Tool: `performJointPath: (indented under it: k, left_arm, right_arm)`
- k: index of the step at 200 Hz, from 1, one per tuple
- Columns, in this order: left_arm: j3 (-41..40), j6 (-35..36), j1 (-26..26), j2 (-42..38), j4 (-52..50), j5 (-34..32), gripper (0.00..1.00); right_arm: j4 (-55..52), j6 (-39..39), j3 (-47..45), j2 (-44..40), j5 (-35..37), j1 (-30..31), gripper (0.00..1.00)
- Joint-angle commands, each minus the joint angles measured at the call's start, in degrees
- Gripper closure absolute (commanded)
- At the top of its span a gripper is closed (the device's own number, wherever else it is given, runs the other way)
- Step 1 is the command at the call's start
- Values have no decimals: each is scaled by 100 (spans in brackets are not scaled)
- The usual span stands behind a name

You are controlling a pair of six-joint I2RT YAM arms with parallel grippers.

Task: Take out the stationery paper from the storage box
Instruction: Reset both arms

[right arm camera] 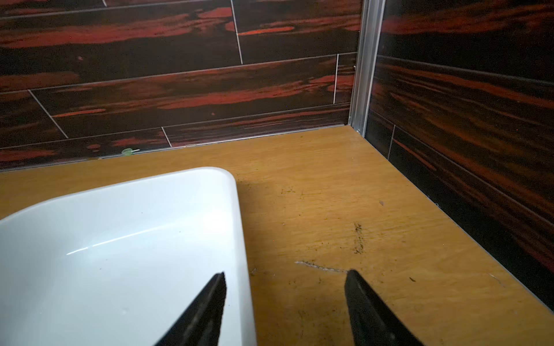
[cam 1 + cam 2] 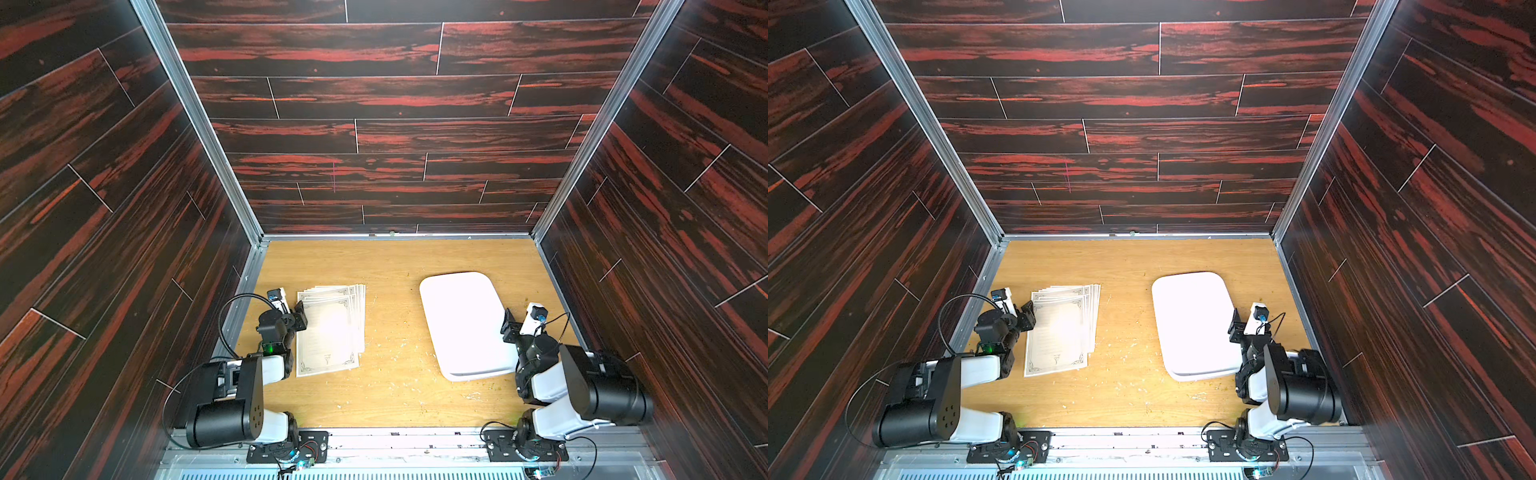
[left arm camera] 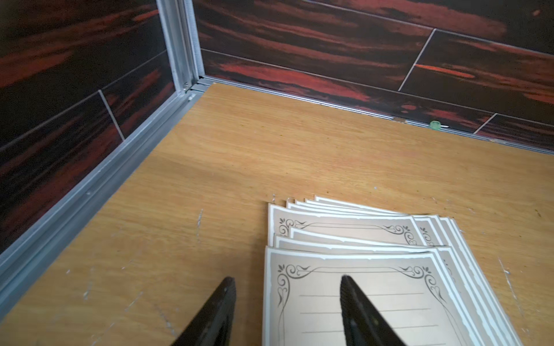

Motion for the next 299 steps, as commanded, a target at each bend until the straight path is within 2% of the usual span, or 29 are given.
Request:
performJointPath:
  k: [1,17,31,44,51,81,84,86,88,92,109,122,126,228,299]
  left_arm:
    - [65,127,-16,315,535,205,42]
    - [82,97,-10,628,926,226,41]
    - [162,99,-11,608,736,199,41]
    - [338,7,-12,434,81,-100,39]
    - [397,4,-18,492,48,-165,37]
    - [426,37,-43,495,-6,-166,35]
    - [433,38,-38,491,-29,-167,32]
    - [441,38,-36,490,-35,-174,13]
    - [443,42,-45,494,-41,-182,4]
    - [451,50,-56,492,-58,-201,0]
    - [478,64,-88,488,-125,-263,0]
    - [512,87,-119,495,-187,-305,0]
    - [528,95,-138,496,-217,-328,0]
    - [644,175,-262,508,-427,-546,0]
    - [707,202,-416,512,-570,-966,0]
  right_arm:
    - [608,41,150,163,-319,-69,34]
    - [666,102,127,180,-332,-120,34]
    - [532,175,199,167,-177,-122,34]
    - [-214,354,439,-23,294,-126,33]
    - [-719,475,626,-115,603,-122,33]
    - [-1392,360,1021,-121,412,-94,33]
    - [-1398,355,1035,-109,420,-80,33]
    - [-1417,349,1045,-107,429,-75,33]
    - [-1459,345,1058,-114,434,-69,33]
    - [-1548,329,1089,-123,470,-55,33]
    - [-1745,291,1212,-106,582,17,31]
    - [-1724,282,1220,-100,589,16,5]
    - [-1745,279,1218,-105,589,18,2]
    - [-1809,251,1259,-98,623,53,2]
    - [-1818,233,1262,-98,632,68,2]
